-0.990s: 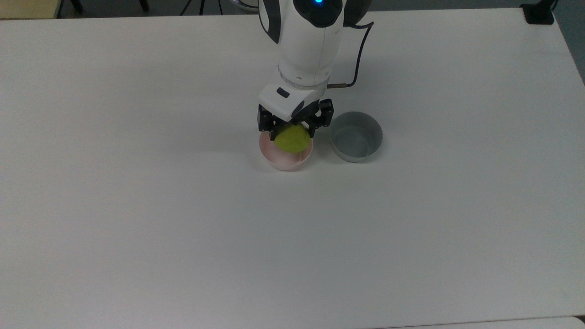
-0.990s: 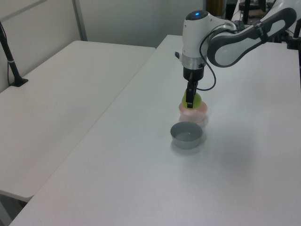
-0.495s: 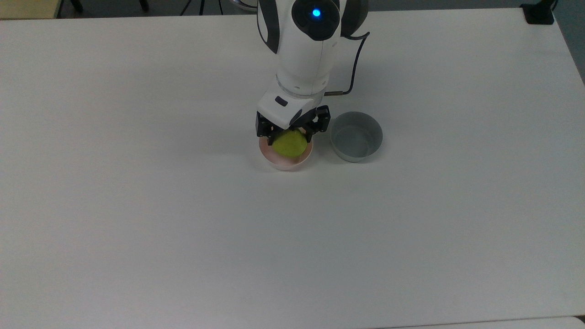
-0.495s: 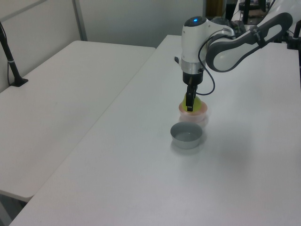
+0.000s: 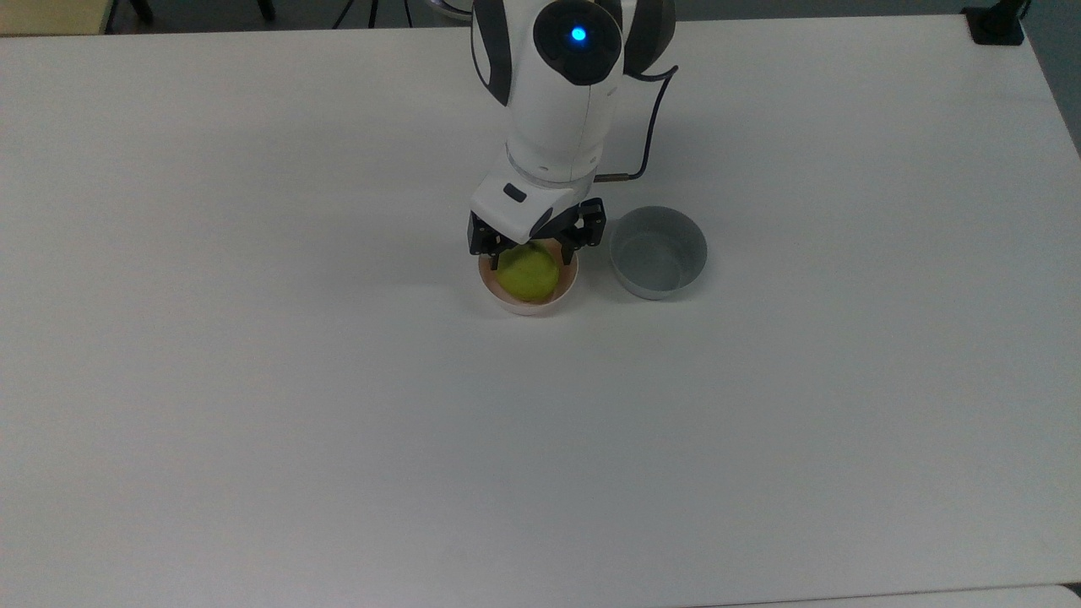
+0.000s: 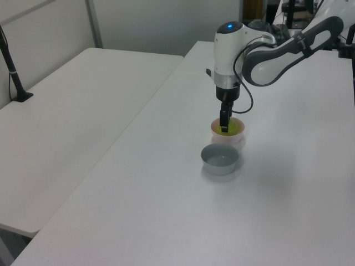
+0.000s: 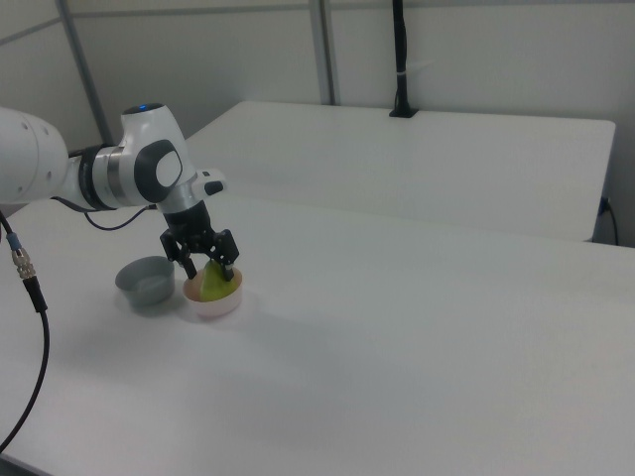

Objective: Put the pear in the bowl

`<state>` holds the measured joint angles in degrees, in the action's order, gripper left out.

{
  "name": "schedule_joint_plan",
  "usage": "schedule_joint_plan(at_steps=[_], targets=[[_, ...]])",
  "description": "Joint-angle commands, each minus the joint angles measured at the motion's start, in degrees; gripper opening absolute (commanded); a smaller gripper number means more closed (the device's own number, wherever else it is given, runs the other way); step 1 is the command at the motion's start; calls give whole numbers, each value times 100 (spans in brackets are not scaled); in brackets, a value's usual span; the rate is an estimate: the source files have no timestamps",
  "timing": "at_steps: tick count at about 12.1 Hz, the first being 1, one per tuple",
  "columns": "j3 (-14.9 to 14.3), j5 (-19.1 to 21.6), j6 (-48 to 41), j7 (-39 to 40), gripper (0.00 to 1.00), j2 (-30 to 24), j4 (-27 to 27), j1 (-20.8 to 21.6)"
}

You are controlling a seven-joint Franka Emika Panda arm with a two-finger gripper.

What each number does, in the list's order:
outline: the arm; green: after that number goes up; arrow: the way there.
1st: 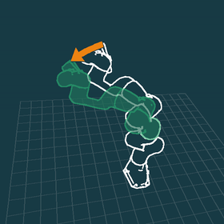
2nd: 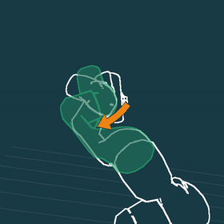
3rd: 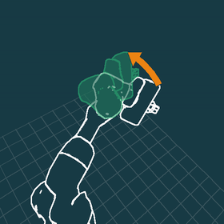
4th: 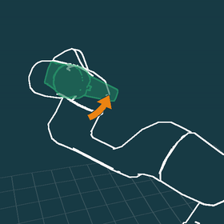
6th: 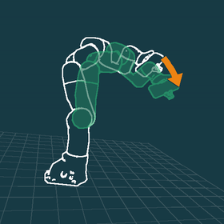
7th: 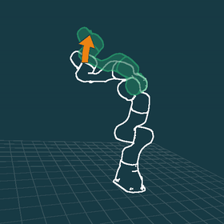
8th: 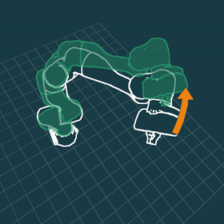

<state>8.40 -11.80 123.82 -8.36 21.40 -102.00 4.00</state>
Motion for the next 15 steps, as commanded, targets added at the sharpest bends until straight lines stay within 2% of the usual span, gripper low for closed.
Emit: schedule_joint_plan(at_steps=[1,3,10,15], targets=[[-31,-121,168,-148,100,-83,-119,30],[-40,-112,38,-157,100,-231,-101,30],[-93,-33,-1939,-104,100,-978,610,-22],[-110,398,-2379,537,100,-1647,724,-611]])
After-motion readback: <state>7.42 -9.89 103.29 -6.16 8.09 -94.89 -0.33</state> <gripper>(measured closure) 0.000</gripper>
